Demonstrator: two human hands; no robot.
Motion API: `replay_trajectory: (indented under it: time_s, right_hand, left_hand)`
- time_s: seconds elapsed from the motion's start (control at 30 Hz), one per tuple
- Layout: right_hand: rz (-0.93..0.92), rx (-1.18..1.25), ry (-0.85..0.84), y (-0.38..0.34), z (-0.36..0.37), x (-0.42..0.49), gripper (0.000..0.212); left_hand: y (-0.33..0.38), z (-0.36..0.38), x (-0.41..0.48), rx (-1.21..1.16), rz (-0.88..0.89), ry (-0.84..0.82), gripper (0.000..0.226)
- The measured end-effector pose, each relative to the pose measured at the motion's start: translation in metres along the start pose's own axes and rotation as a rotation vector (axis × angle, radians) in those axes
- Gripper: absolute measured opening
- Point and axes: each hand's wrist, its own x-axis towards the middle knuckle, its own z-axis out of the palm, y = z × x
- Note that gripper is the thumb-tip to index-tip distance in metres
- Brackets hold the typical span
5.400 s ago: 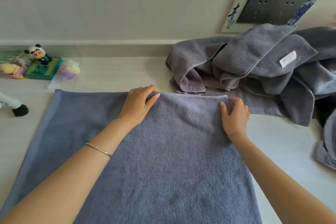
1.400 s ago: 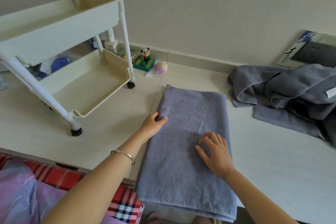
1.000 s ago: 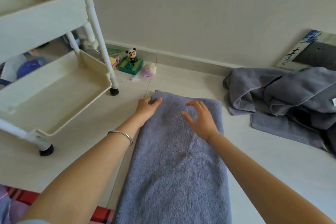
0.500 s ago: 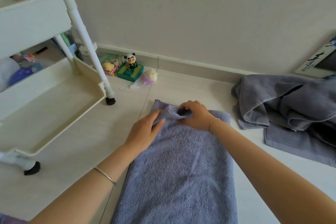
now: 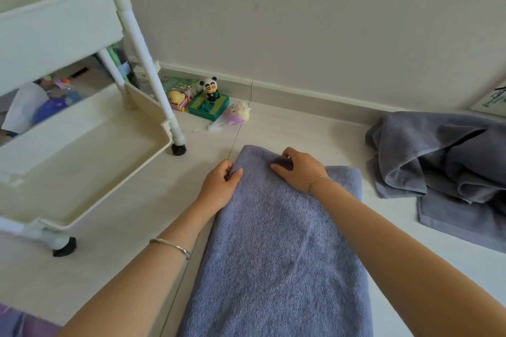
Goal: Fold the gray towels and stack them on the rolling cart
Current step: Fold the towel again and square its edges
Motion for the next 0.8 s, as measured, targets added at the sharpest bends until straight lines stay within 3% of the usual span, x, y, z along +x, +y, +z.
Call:
replay_trajectory:
  time_s: [0.1,0.17,0.2,0.3,0.37,0.47,0.6,0.8]
  right_hand:
    - [0.086,-0.211,0.027,0.015,-0.009,-0.007,0.046]
    - [0.131,-0.372,0.134,0.031,-0.017,-0.018,0.044]
    - [0.122,-0.369,0.226,0.036,-0.019,-0.026,0.041]
    - [-0.036,-0.151,0.502,0.023,-0.007,-0.058,0.036]
    - [-0.091,-0.059,0.469,0.006,0.017,-0.081,0.043]
    - [-0.060,-0.108,0.276,0.014,0.047,-0.109,0.055]
    - [0.049,-0.169,0.284,0.056,0.039,-0.120,0.058]
    - [0.114,-0.211,0.278,0.070,0.025,-0.095,0.064]
  left_hand:
    - [0.001,0.003,0.004,0.011,-0.043,0.006,0.028]
    - [0.008,0.003,-0.001,-0.010,-0.072,0.040,0.014]
    - [0.013,0.005,-0.007,0.018,-0.033,0.098,0.026]
    - [0.024,0.021,-0.033,0.354,0.413,0.284,0.057]
    - [0.030,0.041,-0.054,0.557,0.579,0.120,0.059]
    - [0.010,0.065,-0.063,0.732,0.471,-0.077,0.066]
    - [-0.003,0.064,-0.056,0.775,0.409,-0.010,0.066]
    - [0.013,0.068,-0.033,0.816,0.310,-0.048,0.075]
